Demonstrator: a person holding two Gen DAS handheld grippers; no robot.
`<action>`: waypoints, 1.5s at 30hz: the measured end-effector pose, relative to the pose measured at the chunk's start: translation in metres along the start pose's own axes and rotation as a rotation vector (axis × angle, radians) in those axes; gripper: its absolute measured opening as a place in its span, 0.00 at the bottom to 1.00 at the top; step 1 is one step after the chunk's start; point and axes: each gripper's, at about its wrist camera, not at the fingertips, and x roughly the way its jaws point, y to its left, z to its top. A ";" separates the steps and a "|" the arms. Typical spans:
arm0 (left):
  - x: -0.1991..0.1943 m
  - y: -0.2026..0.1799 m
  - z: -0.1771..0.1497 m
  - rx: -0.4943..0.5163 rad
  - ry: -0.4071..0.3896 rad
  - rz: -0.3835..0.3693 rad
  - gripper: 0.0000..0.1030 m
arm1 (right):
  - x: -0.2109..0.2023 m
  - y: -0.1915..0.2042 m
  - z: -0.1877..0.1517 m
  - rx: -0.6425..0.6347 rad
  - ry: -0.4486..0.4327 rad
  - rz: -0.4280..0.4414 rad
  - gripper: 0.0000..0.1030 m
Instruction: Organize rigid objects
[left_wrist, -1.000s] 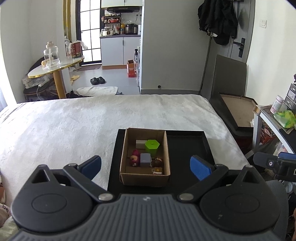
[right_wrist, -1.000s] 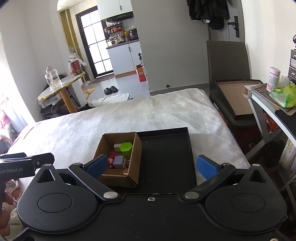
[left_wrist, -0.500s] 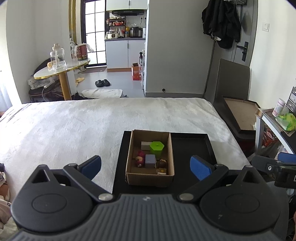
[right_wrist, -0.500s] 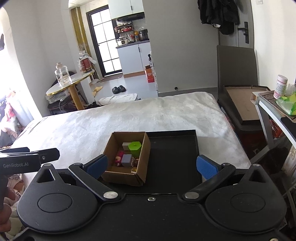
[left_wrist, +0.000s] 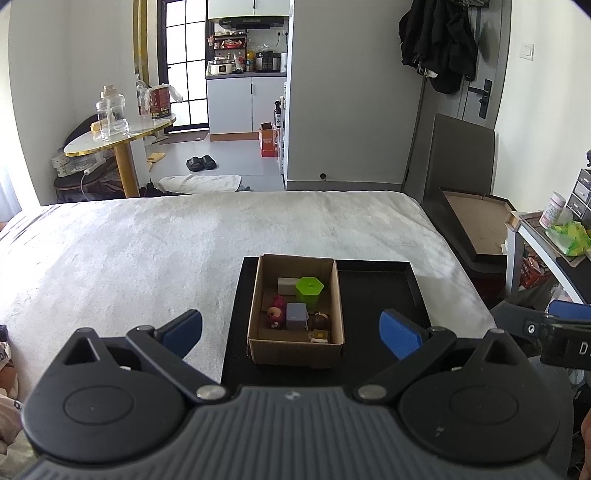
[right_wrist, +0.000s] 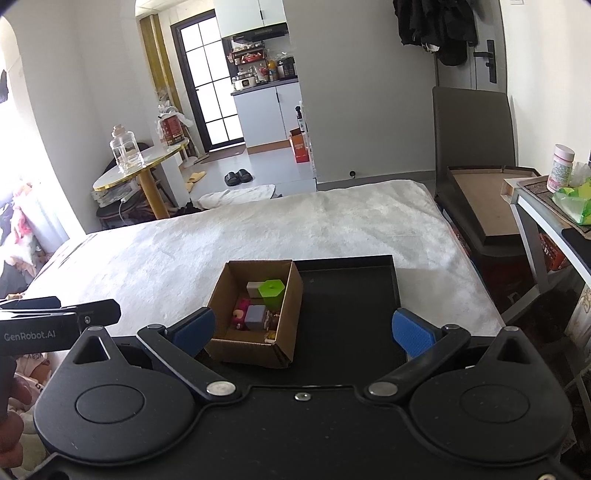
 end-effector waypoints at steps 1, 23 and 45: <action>0.000 0.000 0.000 0.001 0.001 -0.001 0.99 | -0.001 0.000 0.000 0.001 0.000 -0.002 1.00; 0.003 0.001 -0.002 0.007 0.008 0.006 0.99 | -0.001 -0.003 -0.001 -0.006 0.008 -0.012 1.00; 0.005 0.003 -0.007 -0.011 0.012 -0.013 0.99 | 0.000 0.000 -0.003 -0.008 0.007 -0.016 1.00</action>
